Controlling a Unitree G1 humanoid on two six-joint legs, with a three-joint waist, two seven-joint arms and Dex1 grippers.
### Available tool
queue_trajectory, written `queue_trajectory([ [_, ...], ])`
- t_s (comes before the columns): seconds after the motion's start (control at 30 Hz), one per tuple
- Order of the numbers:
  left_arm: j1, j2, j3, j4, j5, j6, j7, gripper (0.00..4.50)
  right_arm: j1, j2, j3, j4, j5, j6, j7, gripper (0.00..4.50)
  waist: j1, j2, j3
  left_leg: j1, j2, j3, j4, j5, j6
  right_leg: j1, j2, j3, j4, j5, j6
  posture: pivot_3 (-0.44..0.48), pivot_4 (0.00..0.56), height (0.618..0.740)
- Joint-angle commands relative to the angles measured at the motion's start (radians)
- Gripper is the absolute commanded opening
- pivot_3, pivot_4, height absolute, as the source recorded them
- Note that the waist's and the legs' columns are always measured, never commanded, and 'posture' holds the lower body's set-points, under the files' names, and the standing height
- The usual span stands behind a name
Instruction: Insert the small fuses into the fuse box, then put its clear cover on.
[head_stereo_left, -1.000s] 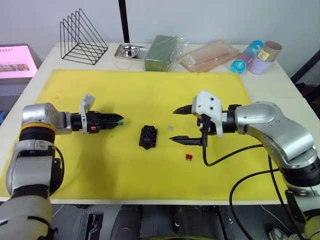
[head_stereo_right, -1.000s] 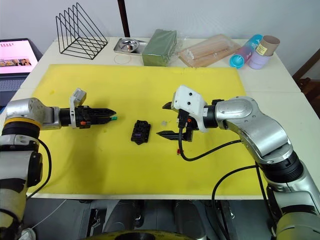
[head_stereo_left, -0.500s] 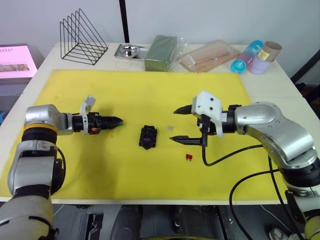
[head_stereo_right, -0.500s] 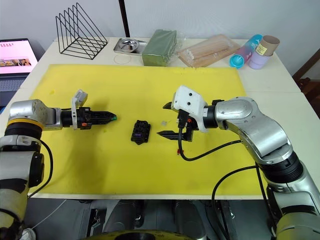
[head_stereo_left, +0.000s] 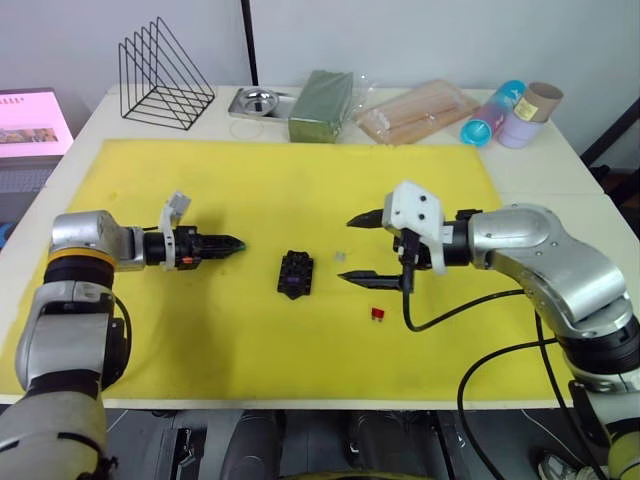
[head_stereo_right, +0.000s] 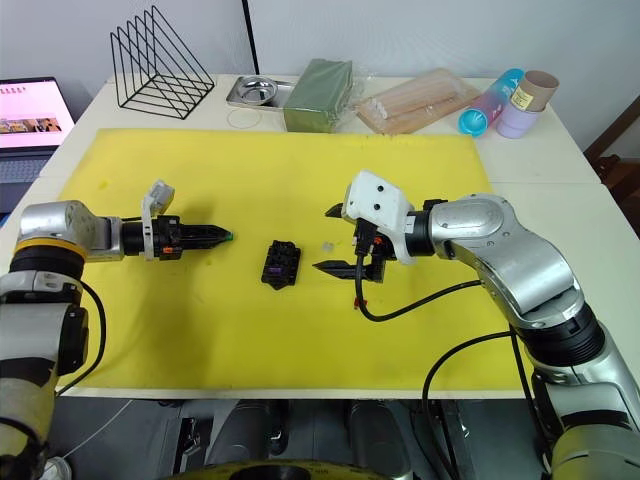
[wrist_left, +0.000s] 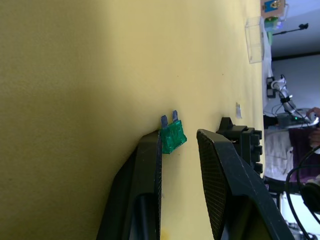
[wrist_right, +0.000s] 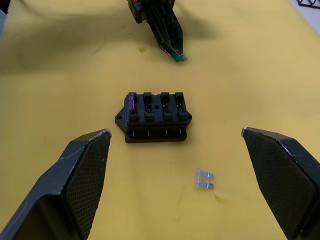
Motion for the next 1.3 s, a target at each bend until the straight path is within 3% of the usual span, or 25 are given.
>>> queue_trajectory([
  [0.03, 0.014, 0.004, -0.012, 0.001, 0.015, -0.005, 0.001, 0.80, -0.008, 0.006, -0.013, -0.027, 0.002, -0.008, 0.001, 4.50, 0.000, 0.000, 0.000, 0.000, 0.000, 0.000, 0.000, 0.000, 0.000, 0.000, 0.000, 0.000, 0.000, 0.000, 0.000, 0.000, 0.150, 0.740],
  [0.1, 0.017, 0.006, -0.015, -0.004, 0.017, -0.006, -0.005, 0.28, -0.008, 0.005, -0.013, -0.027, 0.000, -0.008, 0.002, 4.50, -0.001, 0.000, 0.000, 0.000, 0.000, 0.000, 0.000, 0.000, 0.000, 0.000, 0.000, 0.000, 0.000, 0.000, 0.000, 0.000, 0.150, 0.740],
  [0.67, 0.014, 0.018, -0.028, -0.007, 0.022, -0.042, -0.053, 0.13, -0.009, 0.012, -0.006, -0.023, -0.007, -0.012, 0.001, 4.50, -0.002, 0.000, 0.000, 0.000, 0.000, 0.000, 0.000, 0.000, 0.000, 0.000, 0.000, 0.000, 0.000, 0.000, 0.000, 0.000, 0.150, 0.740],
  [0.87, 0.018, 0.064, -0.088, -0.100, -0.003, -0.104, -0.238, 0.13, -0.006, 0.012, -0.005, -0.023, -0.012, -0.016, 0.001, 4.50, -0.002, 0.000, 0.000, 0.000, 0.000, 0.000, 0.000, 0.000, 0.000, 0.000, 0.000, 0.000, 0.000, 0.000, 0.000, 0.000, 0.150, 0.740],
  [1.07, -0.007, 0.140, -0.270, -0.171, 0.038, -0.219, -0.406, 0.13, -0.007, 0.016, -0.003, -0.023, -0.018, -0.017, 0.001, 4.50, -0.002, 0.000, 0.000, 0.000, 0.000, 0.000, 0.000, 0.000, 0.000, -0.001, 0.000, 0.000, 0.000, 0.000, 0.000, 0.000, 0.150, 0.740],
  [1.3, -0.125, 0.254, -0.584, -0.227, -0.065, -0.436, -0.419, 0.13, -0.006, 0.020, 0.001, -0.020, -0.030, -0.023, 0.003, 4.50, -0.001, 0.000, 0.000, -0.001, 0.001, 0.001, 0.000, 0.000, 0.000, -0.001, 0.001, 0.000, 0.000, 0.000, 0.000, 0.000, 0.150, 0.740],
])
